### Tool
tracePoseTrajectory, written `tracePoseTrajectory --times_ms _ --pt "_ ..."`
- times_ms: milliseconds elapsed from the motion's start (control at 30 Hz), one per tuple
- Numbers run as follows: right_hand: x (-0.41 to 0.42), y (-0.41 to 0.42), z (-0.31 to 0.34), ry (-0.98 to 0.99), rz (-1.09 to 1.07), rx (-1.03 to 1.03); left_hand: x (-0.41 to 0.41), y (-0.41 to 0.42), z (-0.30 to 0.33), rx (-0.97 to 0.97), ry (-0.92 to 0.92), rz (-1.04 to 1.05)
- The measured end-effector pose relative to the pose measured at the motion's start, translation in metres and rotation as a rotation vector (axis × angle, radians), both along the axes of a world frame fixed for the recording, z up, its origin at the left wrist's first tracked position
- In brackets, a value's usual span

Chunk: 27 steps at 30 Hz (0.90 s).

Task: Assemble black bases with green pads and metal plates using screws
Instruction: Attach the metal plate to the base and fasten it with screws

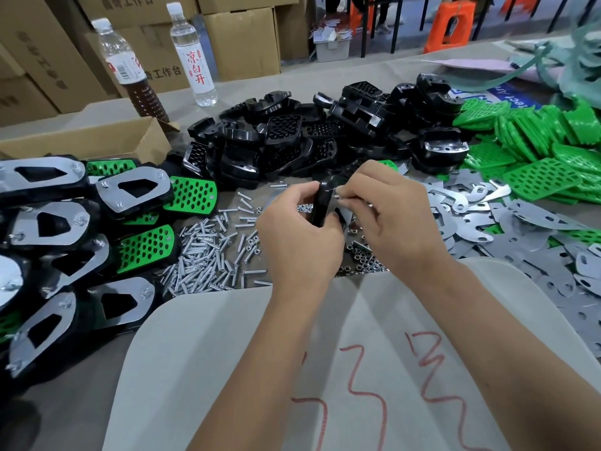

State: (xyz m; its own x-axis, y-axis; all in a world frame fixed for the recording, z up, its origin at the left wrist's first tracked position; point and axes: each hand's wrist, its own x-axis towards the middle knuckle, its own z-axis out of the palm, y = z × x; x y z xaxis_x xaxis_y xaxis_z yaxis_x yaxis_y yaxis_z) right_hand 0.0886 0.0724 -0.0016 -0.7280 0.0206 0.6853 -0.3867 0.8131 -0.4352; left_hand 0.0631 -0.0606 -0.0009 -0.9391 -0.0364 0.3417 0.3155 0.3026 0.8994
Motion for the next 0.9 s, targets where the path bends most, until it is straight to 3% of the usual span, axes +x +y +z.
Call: tracePoseTrajectory --times_ms 233,433,600,900 --pt "-0.005 0.009 -0.006 0.06 0.02 -0.038 0.001 0.0 0.003 -0.026 0.011 -0.002" --pt "-0.005 0.005 -0.007 0.047 -0.016 -0.195 0.003 0.002 0.002 -0.045 0.009 0.015" --pt "-0.004 -0.003 -0.012 -0.061 -0.061 -0.296 0.002 0.001 0.002 -0.037 0.014 0.027" --pt "-0.001 -0.007 -0.01 -0.083 0.063 -0.447 0.002 0.002 0.001 -0.048 0.016 0.026"
